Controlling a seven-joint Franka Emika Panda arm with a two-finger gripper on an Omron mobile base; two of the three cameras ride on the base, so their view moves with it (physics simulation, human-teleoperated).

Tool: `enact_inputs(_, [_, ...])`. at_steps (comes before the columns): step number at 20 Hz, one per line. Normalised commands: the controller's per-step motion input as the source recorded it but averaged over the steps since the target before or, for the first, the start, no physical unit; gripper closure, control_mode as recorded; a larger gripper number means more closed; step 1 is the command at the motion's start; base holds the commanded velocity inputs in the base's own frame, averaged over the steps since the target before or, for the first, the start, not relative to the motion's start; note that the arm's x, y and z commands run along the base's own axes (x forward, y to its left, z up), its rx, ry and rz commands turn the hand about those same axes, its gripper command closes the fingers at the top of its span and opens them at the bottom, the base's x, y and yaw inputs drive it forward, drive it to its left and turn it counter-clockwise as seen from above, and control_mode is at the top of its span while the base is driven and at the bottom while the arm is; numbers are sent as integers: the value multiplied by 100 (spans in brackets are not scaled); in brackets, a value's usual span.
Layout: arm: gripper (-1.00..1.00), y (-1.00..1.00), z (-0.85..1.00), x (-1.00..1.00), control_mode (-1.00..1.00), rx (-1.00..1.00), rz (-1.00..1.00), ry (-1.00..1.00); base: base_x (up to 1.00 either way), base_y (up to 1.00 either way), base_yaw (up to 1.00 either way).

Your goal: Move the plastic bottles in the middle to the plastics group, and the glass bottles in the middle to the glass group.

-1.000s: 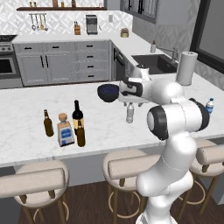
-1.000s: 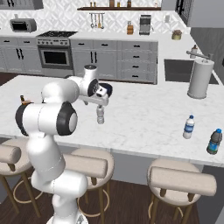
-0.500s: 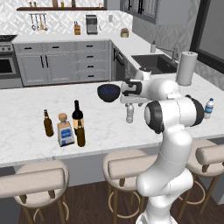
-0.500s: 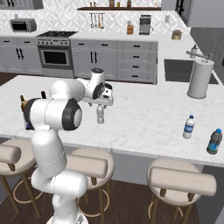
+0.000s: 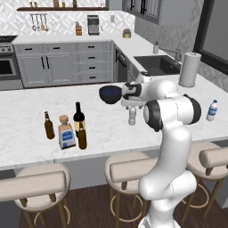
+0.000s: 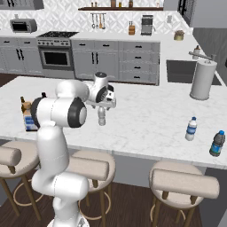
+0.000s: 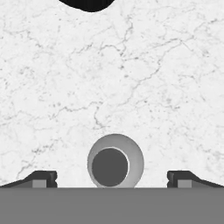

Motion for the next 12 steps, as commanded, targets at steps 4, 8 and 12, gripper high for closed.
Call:
enact_inputs(4, [-100,-1,-12,28,-100,0,0,0,0,0,0])
enact_inputs(8, [-100,-7,-19,0,-100,0,0,0,0,0,0])
enact_inputs(12, [-100,-3,-21,-6,-100,0,0,0,0,0,0])
